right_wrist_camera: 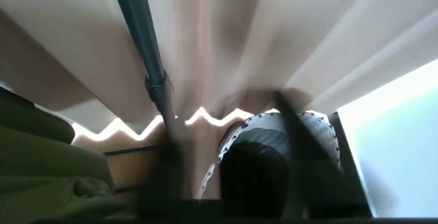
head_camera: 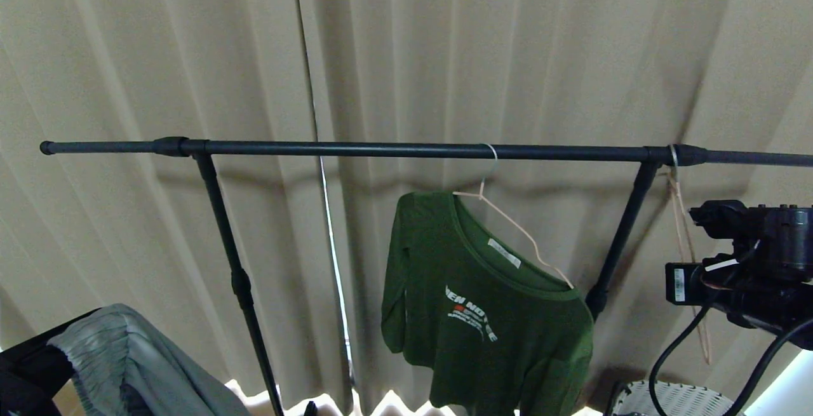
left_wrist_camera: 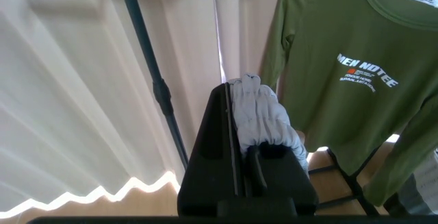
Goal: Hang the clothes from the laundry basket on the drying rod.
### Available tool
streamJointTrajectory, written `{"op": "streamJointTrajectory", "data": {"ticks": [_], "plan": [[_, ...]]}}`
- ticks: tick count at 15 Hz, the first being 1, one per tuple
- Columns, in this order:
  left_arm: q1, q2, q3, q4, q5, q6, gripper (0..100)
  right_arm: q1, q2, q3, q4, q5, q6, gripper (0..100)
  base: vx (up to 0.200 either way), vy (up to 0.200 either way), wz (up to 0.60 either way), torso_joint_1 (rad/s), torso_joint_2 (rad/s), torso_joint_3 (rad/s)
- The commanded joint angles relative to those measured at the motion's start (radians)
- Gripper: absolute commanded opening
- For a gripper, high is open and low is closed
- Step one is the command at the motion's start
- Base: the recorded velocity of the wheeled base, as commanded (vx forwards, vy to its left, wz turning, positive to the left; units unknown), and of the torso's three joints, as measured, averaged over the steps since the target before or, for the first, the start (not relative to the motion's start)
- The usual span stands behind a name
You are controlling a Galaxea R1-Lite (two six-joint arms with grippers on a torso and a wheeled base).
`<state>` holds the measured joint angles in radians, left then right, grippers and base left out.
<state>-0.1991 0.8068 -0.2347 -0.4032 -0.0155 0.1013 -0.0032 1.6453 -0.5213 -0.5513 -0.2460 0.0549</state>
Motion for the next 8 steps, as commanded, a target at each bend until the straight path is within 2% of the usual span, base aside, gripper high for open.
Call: {"op": "streamJointTrajectory", "data": {"ticks": [1,6,8], "plan": [[0.000,0.002,0.000,0.000,0.000,0.000,0,-0.001,-0.019,-0.003,-0.002,0.002,0.000,0,0.000,0.000,0.00,0.000,0.00,0.000],[0.000,0.002,0.000,0.000,0.000,0.000,0,-0.003,-0.076,-0.002,-0.001,0.007,-0.004,0,0.000,0.000,0.00,0.000,0.00,0.000],[0.000,0.002,0.000,0.000,0.000,0.000,0,-0.004,-0.117,-0.002,-0.002,0.011,-0.030,0,0.000,0.000,0.00,0.000,0.00,0.000]]}}
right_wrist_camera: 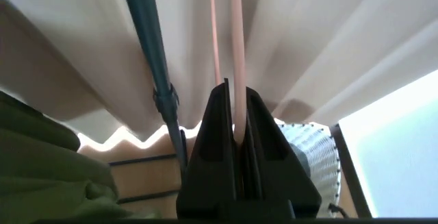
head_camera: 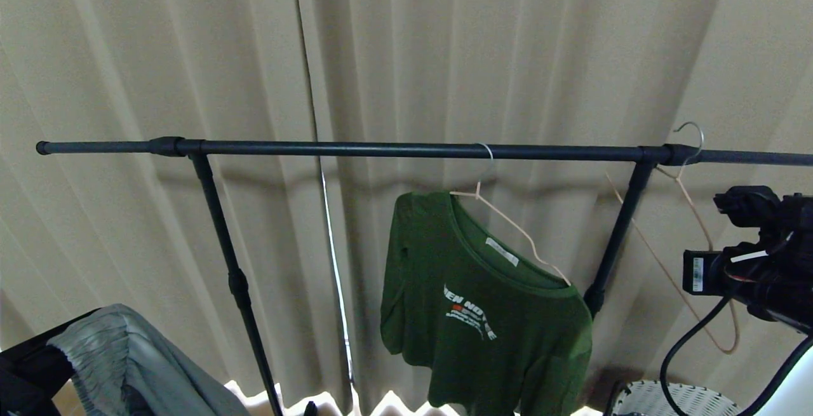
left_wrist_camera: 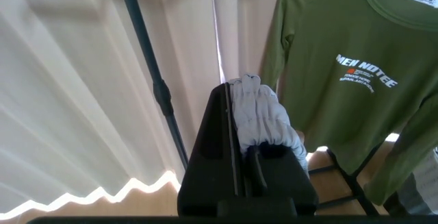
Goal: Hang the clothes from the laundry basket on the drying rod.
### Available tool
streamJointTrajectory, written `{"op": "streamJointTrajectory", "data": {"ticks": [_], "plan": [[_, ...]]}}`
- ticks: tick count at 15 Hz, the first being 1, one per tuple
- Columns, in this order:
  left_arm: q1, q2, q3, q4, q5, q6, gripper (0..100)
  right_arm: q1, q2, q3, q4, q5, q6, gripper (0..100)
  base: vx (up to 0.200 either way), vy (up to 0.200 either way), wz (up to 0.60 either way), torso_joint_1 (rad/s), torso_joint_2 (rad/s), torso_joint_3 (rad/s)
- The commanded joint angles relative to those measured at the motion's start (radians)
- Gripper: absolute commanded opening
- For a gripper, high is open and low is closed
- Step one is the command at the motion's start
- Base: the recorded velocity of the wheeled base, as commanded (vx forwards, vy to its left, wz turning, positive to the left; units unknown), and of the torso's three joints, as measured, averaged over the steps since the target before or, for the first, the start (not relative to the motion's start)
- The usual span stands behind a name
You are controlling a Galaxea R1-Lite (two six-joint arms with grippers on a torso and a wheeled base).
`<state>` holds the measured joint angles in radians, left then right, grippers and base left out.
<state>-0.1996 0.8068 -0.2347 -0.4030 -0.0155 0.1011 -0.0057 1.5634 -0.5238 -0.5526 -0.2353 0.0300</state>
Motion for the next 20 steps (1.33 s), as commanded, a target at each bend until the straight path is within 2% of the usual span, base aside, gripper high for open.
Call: {"op": "streamJointTrajectory", "data": {"ticks": [1,4,9,11,20], "plan": [[0.000,0.002,0.000,0.000,0.000,0.000,0,-0.003,-0.057,0.001,-0.001,0.004,-0.012,0,0.000,0.000,0.00,0.000,0.00,0.000],[0.000,0.000,0.000,0.000,0.000,0.000,0,-0.003,-0.118,0.025,0.010,0.025,-0.015,0,0.000,0.000,0.00,0.000,0.00,0.000],[0.002,-0.024,0.008,0.000,0.002,0.003,0,-0.007,-0.203,0.145,0.011,0.025,-0.018,0,0.000,0.000,0.00,0.000,0.00,0.000],[0.003,-0.024,0.011,0.000,0.003,0.019,0,-0.007,-0.218,0.188,0.002,0.025,-0.018,0,-0.200,0.000,0.00,0.005,0.00,0.010],[0.003,-0.040,0.020,0.000,0.003,0.025,0,0.001,-0.229,0.232,0.000,0.025,-0.013,0,-0.200,0.000,0.00,0.001,0.00,0.003]]}}
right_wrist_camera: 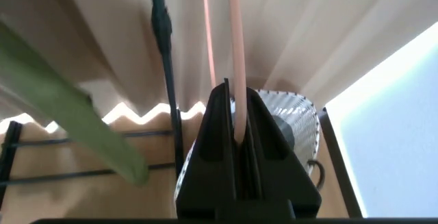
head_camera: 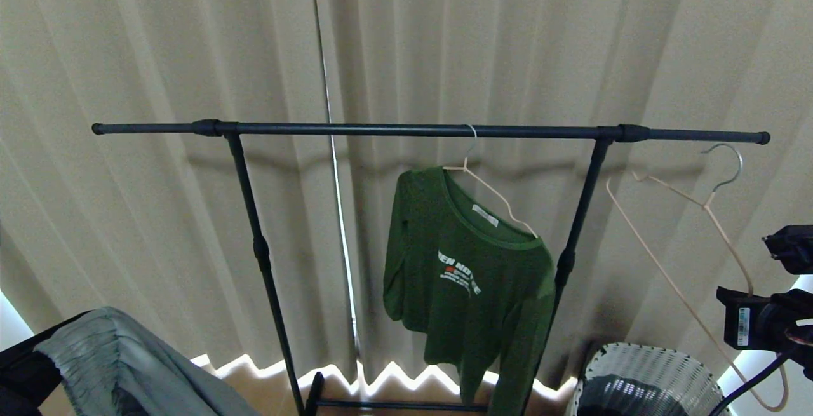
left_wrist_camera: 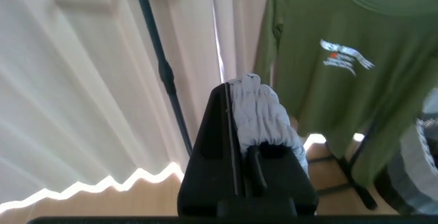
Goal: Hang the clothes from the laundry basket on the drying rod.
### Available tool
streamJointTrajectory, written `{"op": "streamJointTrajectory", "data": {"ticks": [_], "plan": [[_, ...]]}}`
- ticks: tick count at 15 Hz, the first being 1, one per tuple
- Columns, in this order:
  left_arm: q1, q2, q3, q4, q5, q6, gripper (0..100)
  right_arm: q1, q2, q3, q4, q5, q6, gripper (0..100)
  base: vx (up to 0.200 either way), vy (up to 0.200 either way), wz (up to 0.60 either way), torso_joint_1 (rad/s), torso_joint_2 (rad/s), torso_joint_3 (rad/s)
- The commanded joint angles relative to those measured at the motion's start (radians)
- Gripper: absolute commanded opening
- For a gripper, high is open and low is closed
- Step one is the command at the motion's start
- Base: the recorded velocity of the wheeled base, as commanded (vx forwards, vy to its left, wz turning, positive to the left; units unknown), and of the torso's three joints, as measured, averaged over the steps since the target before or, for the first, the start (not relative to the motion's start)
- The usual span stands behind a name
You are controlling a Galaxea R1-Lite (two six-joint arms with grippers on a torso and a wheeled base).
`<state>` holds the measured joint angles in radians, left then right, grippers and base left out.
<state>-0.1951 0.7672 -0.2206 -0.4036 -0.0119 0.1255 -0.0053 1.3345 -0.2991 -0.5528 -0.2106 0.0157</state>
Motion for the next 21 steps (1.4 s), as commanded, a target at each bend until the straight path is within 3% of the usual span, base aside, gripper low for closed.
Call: {"op": "streamJointTrajectory", "data": {"ticks": [1,4,7,9,10,15,17,19,21], "plan": [[-0.001,-0.002,0.007,0.000,0.000,0.000,0,0.001,0.000,0.018,-0.003,0.000,0.003,0,-0.200,0.000,0.00,0.002,0.00,0.007],[-0.001,0.003,0.015,0.000,-0.002,0.009,0,0.022,-0.044,0.020,-0.001,0.007,0.003,0,-0.133,0.000,0.00,0.000,0.00,0.002],[-0.040,0.034,0.020,0.005,-0.005,0.016,0,0.232,-0.179,0.026,0.013,0.017,-0.003,0,0.000,0.000,0.00,0.000,0.00,0.000],[-0.069,0.080,0.020,0.003,-0.003,0.066,0,0.335,-0.228,0.025,0.027,0.019,-0.016,0,0.000,0.000,0.00,0.000,0.00,0.000],[-0.069,0.122,-0.008,0.003,-0.003,0.108,0,0.387,-0.230,0.020,0.051,0.040,-0.019,0,0.000,0.000,0.00,0.000,0.00,0.000],[-0.084,0.350,-0.258,0.016,0.006,0.103,0,0.508,-0.201,-0.015,0.054,0.281,-0.019,0,0.000,0.000,0.00,0.000,0.00,0.000],[-0.098,0.428,-0.347,0.020,0.010,0.098,0,0.581,-0.170,-0.015,0.054,0.300,-0.019,0,0.000,0.000,0.00,0.000,0.00,0.000],[-0.178,0.531,-0.444,0.022,0.121,0.083,0,0.674,-0.113,-0.032,0.045,0.301,-0.019,0,0.000,0.000,0.00,0.000,0.00,0.000],[-0.219,0.584,-0.502,0.048,0.179,0.083,0,0.722,-0.092,-0.051,0.042,0.303,-0.013,0,0.000,0.000,0.00,0.000,0.00,0.000]]}}
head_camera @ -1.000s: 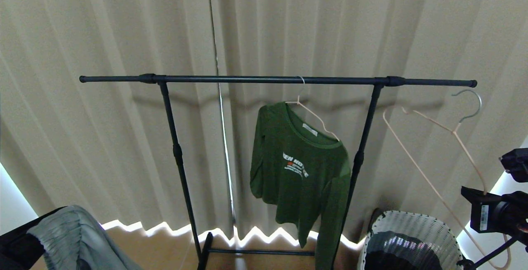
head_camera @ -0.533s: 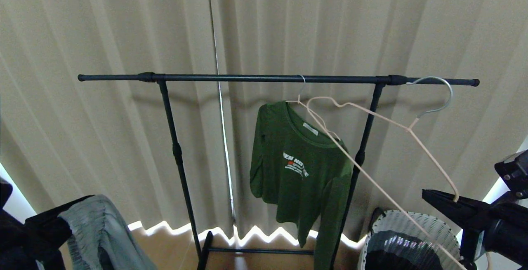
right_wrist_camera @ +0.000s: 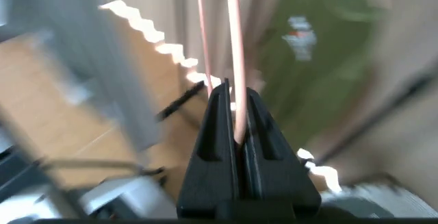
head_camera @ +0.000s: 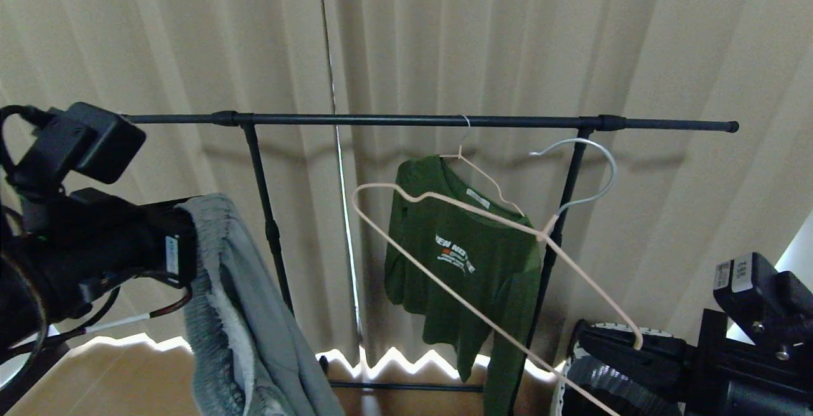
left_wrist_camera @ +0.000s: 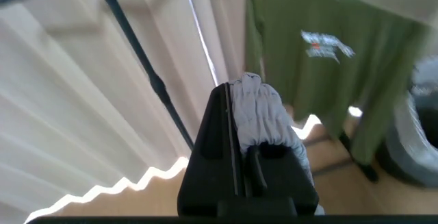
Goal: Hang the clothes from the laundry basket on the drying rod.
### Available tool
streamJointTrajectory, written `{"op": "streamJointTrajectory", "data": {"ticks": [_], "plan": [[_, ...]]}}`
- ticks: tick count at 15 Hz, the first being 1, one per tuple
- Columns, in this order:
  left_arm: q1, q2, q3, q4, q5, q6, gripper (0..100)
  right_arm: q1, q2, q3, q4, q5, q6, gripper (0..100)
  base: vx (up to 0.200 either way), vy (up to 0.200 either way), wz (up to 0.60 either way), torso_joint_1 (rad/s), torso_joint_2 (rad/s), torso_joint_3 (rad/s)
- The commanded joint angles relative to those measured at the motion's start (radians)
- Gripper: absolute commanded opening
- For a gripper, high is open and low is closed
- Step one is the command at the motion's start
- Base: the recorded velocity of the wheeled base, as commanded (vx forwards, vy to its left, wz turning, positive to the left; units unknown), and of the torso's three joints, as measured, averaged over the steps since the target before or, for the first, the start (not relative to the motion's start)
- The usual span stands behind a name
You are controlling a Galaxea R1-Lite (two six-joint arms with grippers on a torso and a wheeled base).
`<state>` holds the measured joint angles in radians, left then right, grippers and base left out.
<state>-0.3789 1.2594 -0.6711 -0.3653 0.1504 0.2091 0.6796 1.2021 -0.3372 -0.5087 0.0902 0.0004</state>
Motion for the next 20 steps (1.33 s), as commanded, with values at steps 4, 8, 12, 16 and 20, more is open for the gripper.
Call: {"op": "streamJointTrajectory", "data": {"ticks": [4,8,12,16,20], "plan": [[-0.044,0.210,-0.255,0.118,0.161,-0.007,0,0.149,0.111,-0.083,-0.004,0.000,0.032,0,0.000,0.000,0.00,0.000,0.00,0.000],[-0.035,0.276,-0.332,0.112,0.319,-0.008,0,0.207,0.142,-0.103,-0.004,0.000,0.064,0,0.000,0.000,0.00,0.000,0.00,0.000],[-0.041,0.276,-0.332,0.112,0.319,-0.013,0,0.209,0.206,-0.138,-0.005,-0.001,0.069,0,0.000,0.000,0.00,0.000,0.00,0.000],[-0.040,0.272,-0.335,0.118,0.321,-0.011,0,0.209,0.327,-0.255,-0.002,-0.018,0.131,0,0.000,0.000,0.00,0.000,0.00,0.000],[-0.037,0.279,-0.343,0.114,0.322,-0.013,0,0.219,0.430,-0.362,0.006,-0.067,0.225,0,0.000,0.000,0.00,0.000,0.00,0.000]]}}
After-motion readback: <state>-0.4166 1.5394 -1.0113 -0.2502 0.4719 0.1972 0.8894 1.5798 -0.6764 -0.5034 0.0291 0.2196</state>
